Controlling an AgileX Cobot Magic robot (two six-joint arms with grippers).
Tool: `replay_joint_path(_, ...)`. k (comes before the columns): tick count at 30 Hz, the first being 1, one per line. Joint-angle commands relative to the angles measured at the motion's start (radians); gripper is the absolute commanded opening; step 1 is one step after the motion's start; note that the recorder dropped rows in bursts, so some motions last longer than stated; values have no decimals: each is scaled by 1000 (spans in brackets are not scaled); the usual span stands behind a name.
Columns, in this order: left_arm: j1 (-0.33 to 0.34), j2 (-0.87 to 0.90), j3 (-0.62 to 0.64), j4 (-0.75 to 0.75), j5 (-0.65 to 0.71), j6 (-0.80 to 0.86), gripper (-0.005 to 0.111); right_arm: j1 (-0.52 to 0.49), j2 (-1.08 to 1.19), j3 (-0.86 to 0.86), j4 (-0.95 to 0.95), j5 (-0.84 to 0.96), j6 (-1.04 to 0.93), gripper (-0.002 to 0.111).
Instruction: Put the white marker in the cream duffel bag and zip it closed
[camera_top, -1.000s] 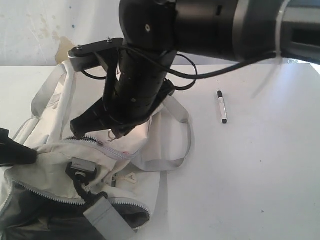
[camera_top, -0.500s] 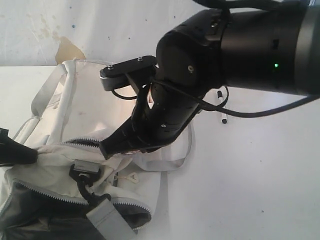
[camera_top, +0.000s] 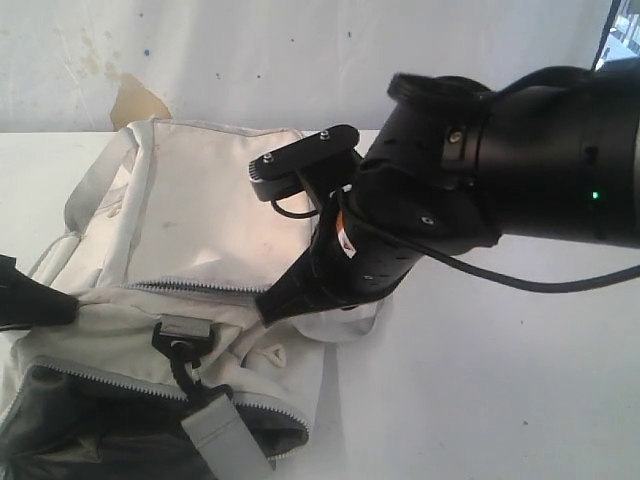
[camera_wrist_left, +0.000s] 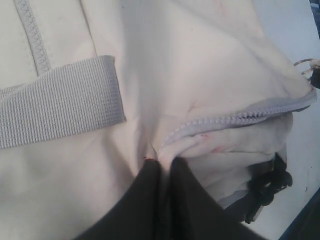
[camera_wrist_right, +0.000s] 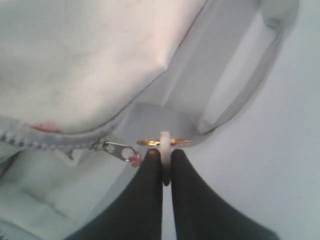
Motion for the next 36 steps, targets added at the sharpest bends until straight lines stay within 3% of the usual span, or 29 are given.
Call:
replay_joint_path(1, 9, -4, -2, 30, -23, 4, 0, -4, -13, 15, -146, 13, 80, 0)
replay_joint_path(9, 9, -4, -2, -47, 65, 234, 4, -4, -15, 15, -42, -123, 35, 0)
replay_joint_path(12, 7, -4, -2, -90, 93, 280, 24, -4, -15, 15, 21, -160, 3, 0)
replay_joint_path(16, 7, -4, -6, -121, 98, 296, 68, -4, -15, 15, 63, -190, -9, 0)
replay_joint_path(19, 7, -4, -6, -130, 126, 327, 86, -4, -15, 15, 68, -196, -9, 0)
replay_joint_path(23, 7, -5, -6, -248, 186, 484, 84, -4, -15, 15, 68, -200, -9, 0)
replay_joint_path(29, 7, -5, -6, -293, 186, 629, 65, -4, -15, 15, 68, -200, -9, 0)
replay_joint_path(31, -14, -5, -6, -315, 186, 645, 65, -4, -15, 15, 76, -206, -9, 0)
replay_joint_path(36, -130, -5, -6, -308, 133, 690, 78, -4, -15, 15, 87, -218, -9, 0)
